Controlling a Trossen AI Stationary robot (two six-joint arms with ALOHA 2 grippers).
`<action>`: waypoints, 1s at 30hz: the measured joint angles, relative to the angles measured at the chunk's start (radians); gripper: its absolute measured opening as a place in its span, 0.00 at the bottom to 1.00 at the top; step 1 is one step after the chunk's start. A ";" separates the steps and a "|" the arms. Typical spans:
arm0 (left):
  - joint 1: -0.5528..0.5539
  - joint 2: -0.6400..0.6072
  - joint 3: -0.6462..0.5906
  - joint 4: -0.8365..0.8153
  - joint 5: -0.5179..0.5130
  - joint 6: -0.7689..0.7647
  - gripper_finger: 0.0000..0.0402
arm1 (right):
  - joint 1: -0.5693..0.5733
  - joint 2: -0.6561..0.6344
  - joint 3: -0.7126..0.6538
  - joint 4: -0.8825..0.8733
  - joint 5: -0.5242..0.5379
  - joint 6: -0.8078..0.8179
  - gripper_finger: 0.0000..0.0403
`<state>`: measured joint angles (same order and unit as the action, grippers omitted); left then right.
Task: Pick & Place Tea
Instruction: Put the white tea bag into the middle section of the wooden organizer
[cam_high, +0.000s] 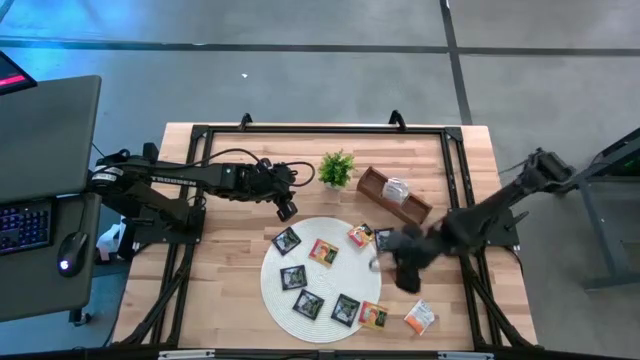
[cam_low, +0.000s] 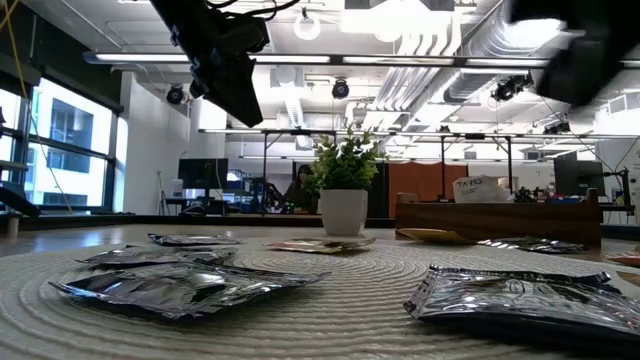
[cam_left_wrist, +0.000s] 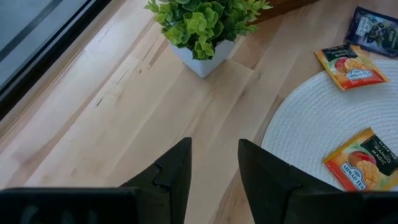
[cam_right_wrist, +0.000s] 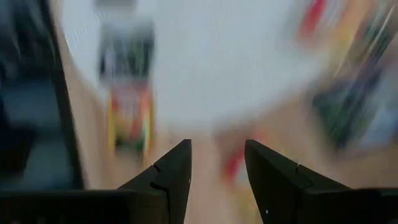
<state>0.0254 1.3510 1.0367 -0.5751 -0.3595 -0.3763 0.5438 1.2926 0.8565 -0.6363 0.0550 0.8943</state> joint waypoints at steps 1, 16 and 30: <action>0.000 0.000 0.000 0.000 0.000 -0.005 0.32 | 0.030 0.031 0.012 -0.055 -0.056 0.079 0.36; 0.000 0.000 0.000 -0.003 0.004 -0.022 0.32 | 0.313 0.169 -0.042 -0.058 -0.217 0.887 0.36; 0.000 0.000 0.000 -0.002 0.009 -0.022 0.32 | 0.317 0.169 -0.215 0.247 -0.204 0.915 0.36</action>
<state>0.0254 1.3510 1.0367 -0.5774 -0.3504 -0.3984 0.8603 1.4616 0.6415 -0.3895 -0.1486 1.8096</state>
